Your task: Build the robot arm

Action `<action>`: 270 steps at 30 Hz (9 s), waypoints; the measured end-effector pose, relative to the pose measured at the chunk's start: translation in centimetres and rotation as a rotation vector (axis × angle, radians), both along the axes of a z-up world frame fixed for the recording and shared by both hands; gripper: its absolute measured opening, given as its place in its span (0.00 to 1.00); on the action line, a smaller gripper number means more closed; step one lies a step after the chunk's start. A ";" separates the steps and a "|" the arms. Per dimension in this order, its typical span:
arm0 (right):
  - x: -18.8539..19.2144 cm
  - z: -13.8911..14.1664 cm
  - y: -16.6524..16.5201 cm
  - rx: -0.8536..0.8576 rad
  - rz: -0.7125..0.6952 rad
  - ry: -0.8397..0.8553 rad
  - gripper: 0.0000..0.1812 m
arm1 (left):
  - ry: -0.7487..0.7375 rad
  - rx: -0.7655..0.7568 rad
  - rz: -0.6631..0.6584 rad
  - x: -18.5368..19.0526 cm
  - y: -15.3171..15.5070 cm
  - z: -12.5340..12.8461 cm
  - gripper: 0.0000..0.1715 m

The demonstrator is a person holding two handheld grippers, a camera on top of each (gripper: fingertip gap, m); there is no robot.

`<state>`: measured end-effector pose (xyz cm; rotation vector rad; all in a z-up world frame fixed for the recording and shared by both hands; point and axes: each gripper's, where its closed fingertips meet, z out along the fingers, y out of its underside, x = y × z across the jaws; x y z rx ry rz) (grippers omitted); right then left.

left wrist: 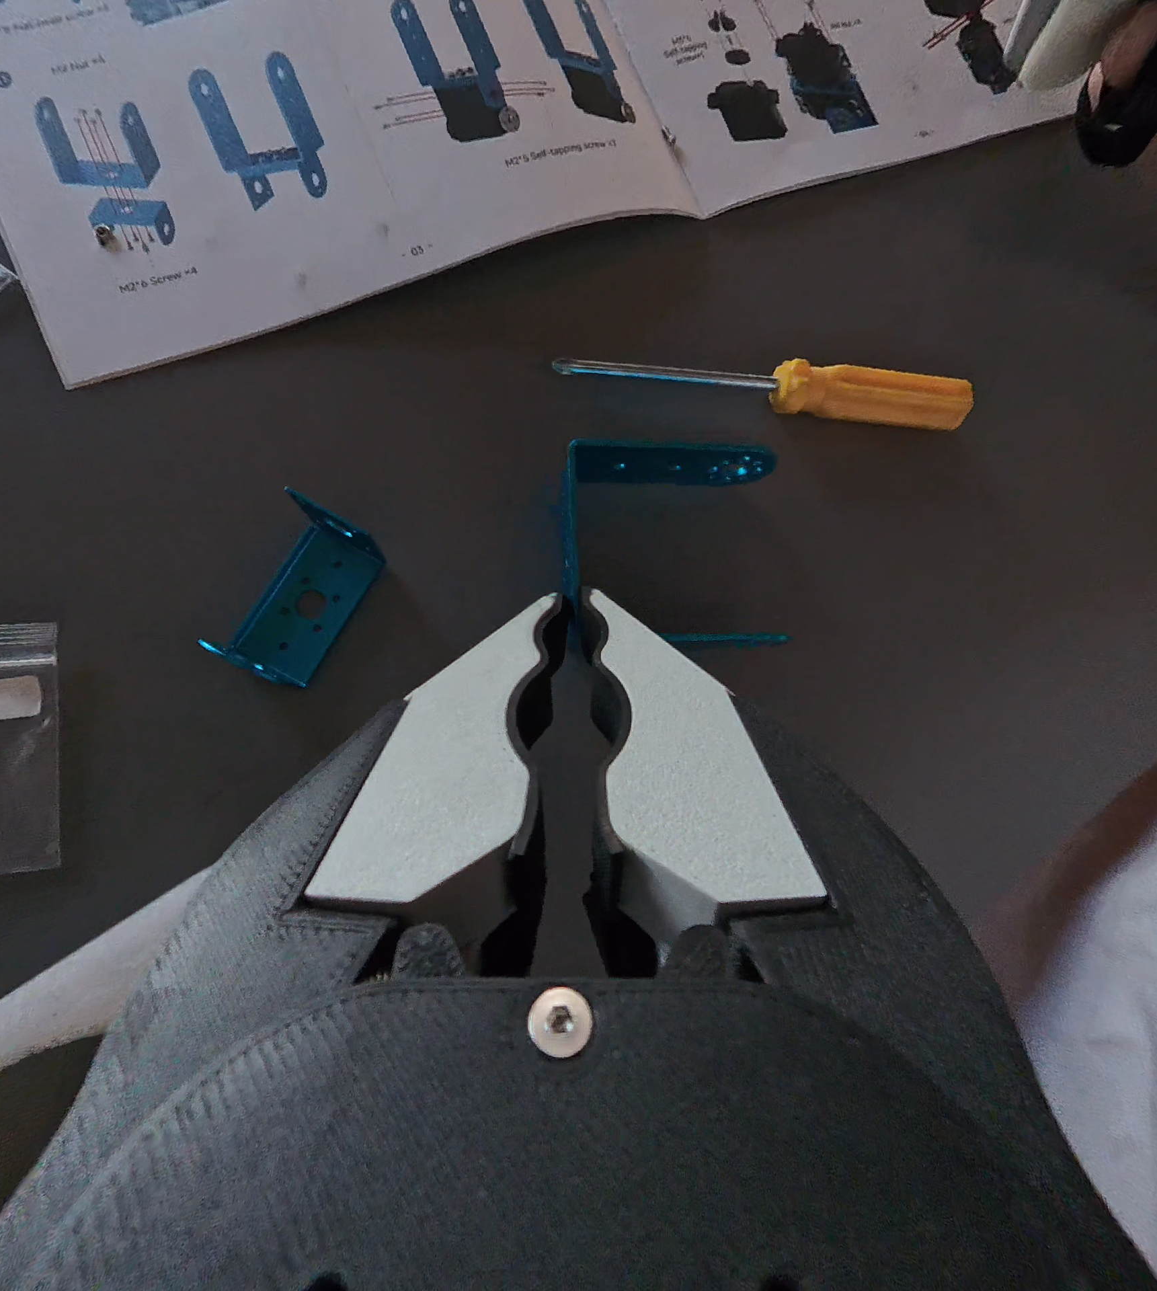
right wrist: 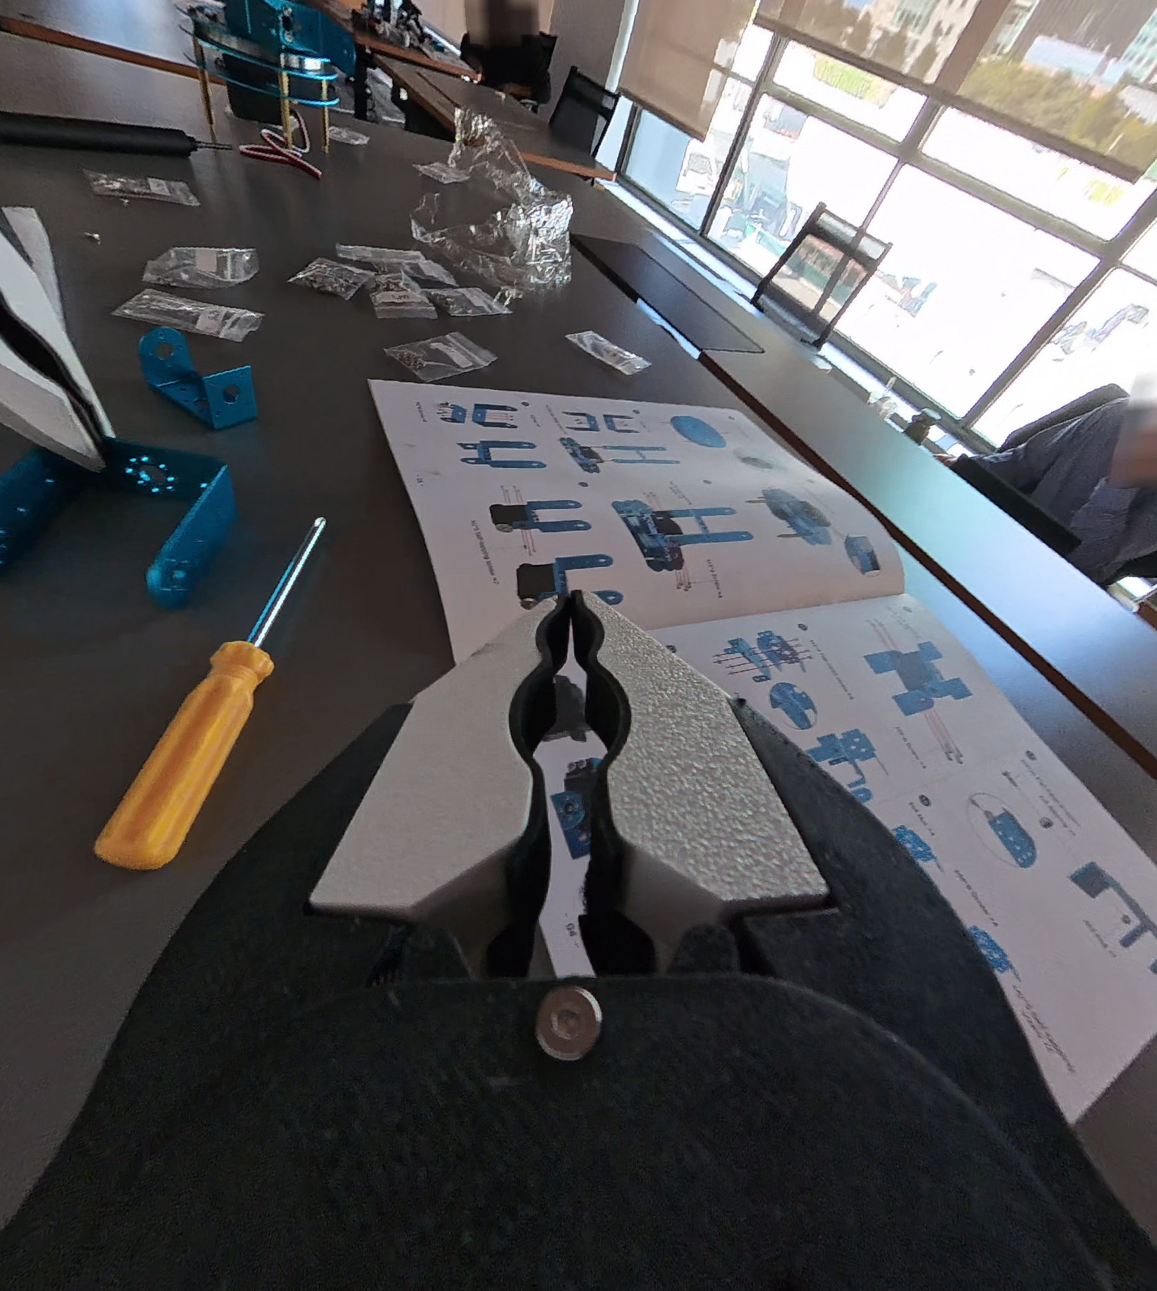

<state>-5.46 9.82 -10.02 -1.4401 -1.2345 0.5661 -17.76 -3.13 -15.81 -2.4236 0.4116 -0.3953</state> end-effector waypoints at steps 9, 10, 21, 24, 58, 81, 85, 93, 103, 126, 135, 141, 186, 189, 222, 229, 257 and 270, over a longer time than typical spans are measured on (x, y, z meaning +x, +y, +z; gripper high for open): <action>0.9 0.7 1.6 0.008 -0.093 -0.008 0.00 | -0.113 0.008 -0.185 -0.6 0.7 1.2 0.00; 0.9 1.3 1.7 0.042 -0.107 -0.012 0.00 | -0.161 0.020 -0.207 -0.5 0.9 1.9 0.00; -4.4 6.8 3.9 0.108 -0.193 0.129 0.04 | -0.573 0.022 -0.304 -2.5 7.0 8.3 0.00; -5.3 6.5 3.2 0.098 -0.161 0.247 0.06 | -0.614 0.007 -0.310 -2.3 8.7 8.3 0.00; -7.5 0.9 1.2 0.198 -0.113 -0.129 0.03 | -0.429 0.276 -0.045 -11.6 9.4 11.1 0.00; -8.9 -2.3 0.1 0.165 -0.019 -0.226 0.03 | -0.505 0.248 -0.018 -12.1 9.6 11.0 0.00; -9.2 -1.9 -0.5 0.157 -0.003 -0.211 0.03 | -0.535 0.215 -0.024 -11.3 9.6 10.5 0.00; -14.6 3.6 -7.5 0.126 0.157 0.009 0.17 | -0.581 0.166 -0.126 -6.2 8.8 9.6 0.00; -15.1 4.8 -8.5 0.253 0.153 -0.005 0.03 | -0.611 0.124 -0.179 -3.5 8.3 8.6 0.00; -8.4 -2.8 -14.5 -0.006 0.754 -0.473 0.01 | -0.133 0.262 -0.714 1.4 3.1 5.9 0.16; -8.1 -2.6 -13.1 0.004 0.682 -0.467 0.03 | 0.019 0.262 -0.758 1.2 3.0 3.8 0.01; -8.0 -2.5 -11.6 0.025 0.618 -0.466 0.06 | 0.023 0.215 -0.787 0.5 2.2 3.6 0.01; -6.8 -4.9 -12.9 -0.439 -0.065 -0.121 0.14 | -0.374 0.451 -0.335 -7.8 -5.1 13.8 0.07; -5.7 -5.1 -13.3 -0.387 -0.038 -0.162 0.14 | -0.309 0.440 -0.361 -6.4 -5.3 12.8 0.10; -6.9 -6.8 -13.4 -0.390 -0.049 -0.273 0.15 | -0.333 0.284 -0.488 -13.9 -2.6 8.7 0.13; -7.3 -6.8 -13.3 -0.382 -0.092 -0.273 0.15 | -0.364 0.289 -0.592 -13.2 -0.2 9.1 0.13; -6.8 -6.4 -13.6 -0.242 -0.023 -0.306 0.22 | 0.113 0.125 -0.508 -7.3 1.7 -0.7 0.13; -8.1 9.1 -14.9 -0.882 0.357 0.305 0.25 | 0.354 0.543 -0.505 -10.2 -0.6 7.3 0.13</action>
